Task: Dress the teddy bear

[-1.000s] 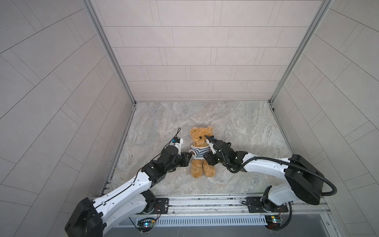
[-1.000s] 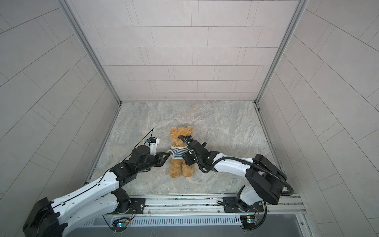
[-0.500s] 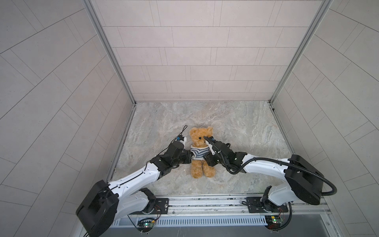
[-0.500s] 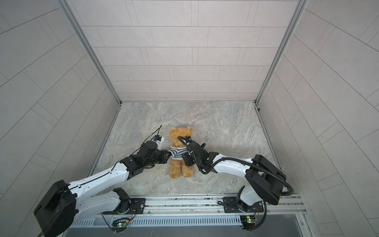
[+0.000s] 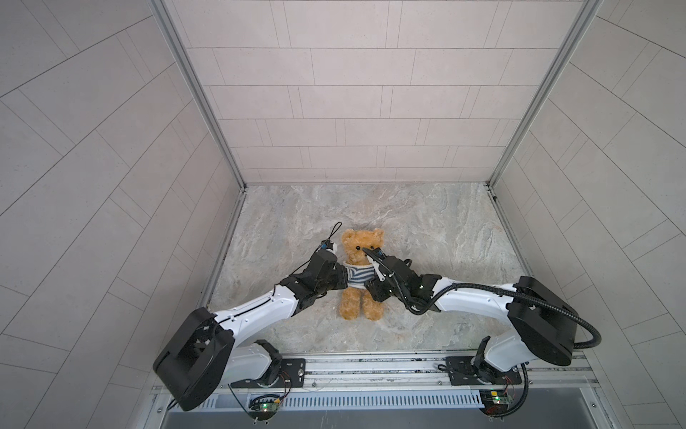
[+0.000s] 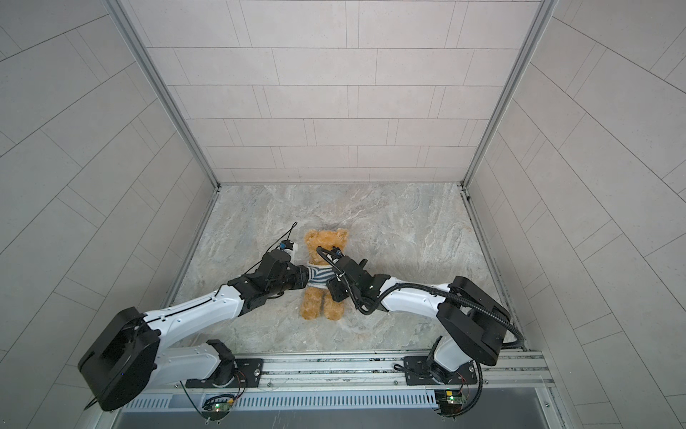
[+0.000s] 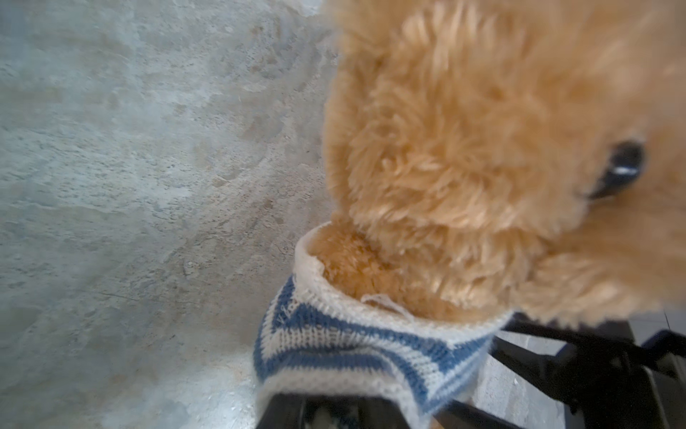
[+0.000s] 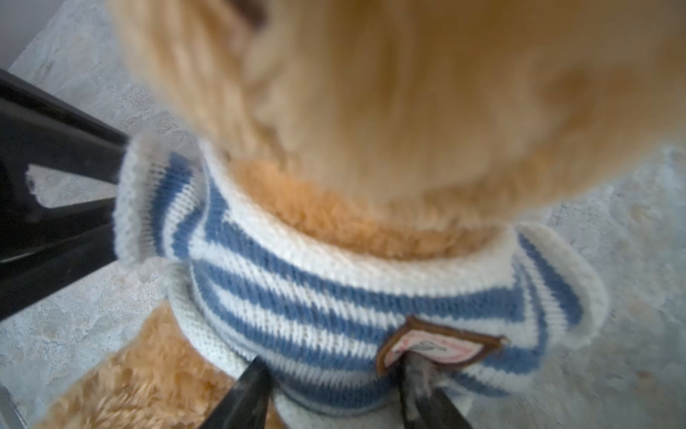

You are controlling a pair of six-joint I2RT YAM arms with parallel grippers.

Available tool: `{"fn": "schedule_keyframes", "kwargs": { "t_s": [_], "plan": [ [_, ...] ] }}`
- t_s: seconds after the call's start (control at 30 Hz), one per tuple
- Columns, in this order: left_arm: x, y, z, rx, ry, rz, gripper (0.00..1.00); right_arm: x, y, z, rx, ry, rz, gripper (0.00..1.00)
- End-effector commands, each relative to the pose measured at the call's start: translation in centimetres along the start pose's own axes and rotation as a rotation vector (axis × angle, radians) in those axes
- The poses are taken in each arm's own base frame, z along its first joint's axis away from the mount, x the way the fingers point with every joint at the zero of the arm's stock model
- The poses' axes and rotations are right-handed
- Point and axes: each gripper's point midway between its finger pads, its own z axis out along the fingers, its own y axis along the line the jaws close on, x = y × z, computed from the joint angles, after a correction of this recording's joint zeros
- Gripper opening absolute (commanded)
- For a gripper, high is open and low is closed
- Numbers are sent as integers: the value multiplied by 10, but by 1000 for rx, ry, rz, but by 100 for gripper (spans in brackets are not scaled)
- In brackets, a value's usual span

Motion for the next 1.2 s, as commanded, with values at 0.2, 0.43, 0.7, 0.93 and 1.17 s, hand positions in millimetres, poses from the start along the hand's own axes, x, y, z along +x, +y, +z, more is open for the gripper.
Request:
{"fn": "schedule_keyframes", "kwargs": {
  "t_s": [0.2, 0.43, 0.7, 0.93, 1.17],
  "plan": [
    [15, 32, 25, -85, 32, -35, 37, 11, -3, 5, 20, 55, -17, 57],
    [27, 28, 37, 59, 63, -160, 37, 15, -10, 8, 32, 71, 2, 57],
    [24, 8, 35, 218, 32, -210, 15, 23, -24, 12, 41, 105, 42, 44],
    [35, 8, 18, 234, 31, -205, 0, 25, -40, 5, 58, 107, 73, 42],
    [50, 1, -10, 226, 15, -143, 0, 23, -58, -5, 101, 109, 75, 40]
  ]
}}
